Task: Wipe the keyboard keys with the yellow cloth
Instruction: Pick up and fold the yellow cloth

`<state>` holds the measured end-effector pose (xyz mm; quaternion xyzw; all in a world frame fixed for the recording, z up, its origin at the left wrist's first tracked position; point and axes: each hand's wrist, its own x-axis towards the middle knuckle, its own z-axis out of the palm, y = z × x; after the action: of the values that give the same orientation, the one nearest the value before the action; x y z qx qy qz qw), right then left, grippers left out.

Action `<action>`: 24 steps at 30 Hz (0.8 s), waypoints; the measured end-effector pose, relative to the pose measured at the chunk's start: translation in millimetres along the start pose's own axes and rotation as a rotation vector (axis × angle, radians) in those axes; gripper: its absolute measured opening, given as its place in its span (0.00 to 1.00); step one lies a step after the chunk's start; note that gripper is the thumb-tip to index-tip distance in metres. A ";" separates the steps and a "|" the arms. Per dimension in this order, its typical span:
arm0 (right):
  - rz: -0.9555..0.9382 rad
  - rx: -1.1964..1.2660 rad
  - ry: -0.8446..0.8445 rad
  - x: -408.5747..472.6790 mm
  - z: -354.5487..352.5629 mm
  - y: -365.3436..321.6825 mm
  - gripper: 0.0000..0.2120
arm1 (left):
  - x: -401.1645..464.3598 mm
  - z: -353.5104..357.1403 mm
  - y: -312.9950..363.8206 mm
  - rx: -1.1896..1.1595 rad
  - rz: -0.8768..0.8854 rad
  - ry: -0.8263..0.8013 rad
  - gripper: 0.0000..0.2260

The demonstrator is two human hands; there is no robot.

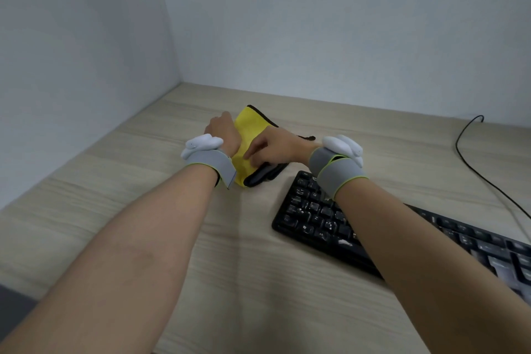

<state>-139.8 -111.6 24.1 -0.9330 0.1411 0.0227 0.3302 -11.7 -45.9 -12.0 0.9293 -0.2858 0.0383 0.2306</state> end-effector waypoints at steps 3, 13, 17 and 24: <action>0.001 -0.014 0.156 0.9 -1.0 4.9 0.12 | -6.8 -5.3 6.9 -0.052 0.011 0.031 0.10; 0.100 -0.001 0.470 -18.2 -20.4 0.6 0.31 | -13.2 -29.9 38.9 -0.272 0.259 0.220 0.14; 0.078 0.028 0.591 -33.8 -30.2 -10.3 0.39 | -20.1 -39.4 55.1 -0.288 0.358 0.298 0.13; 0.020 0.022 0.748 -53.4 -42.4 -19.9 0.36 | -34.6 -51.7 82.4 -0.324 0.509 0.339 0.12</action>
<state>-187.6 -109.9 76.6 -0.8717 0.2614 -0.3180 0.2657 -82.7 -64.9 60.5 0.7599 -0.4685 0.2026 0.4024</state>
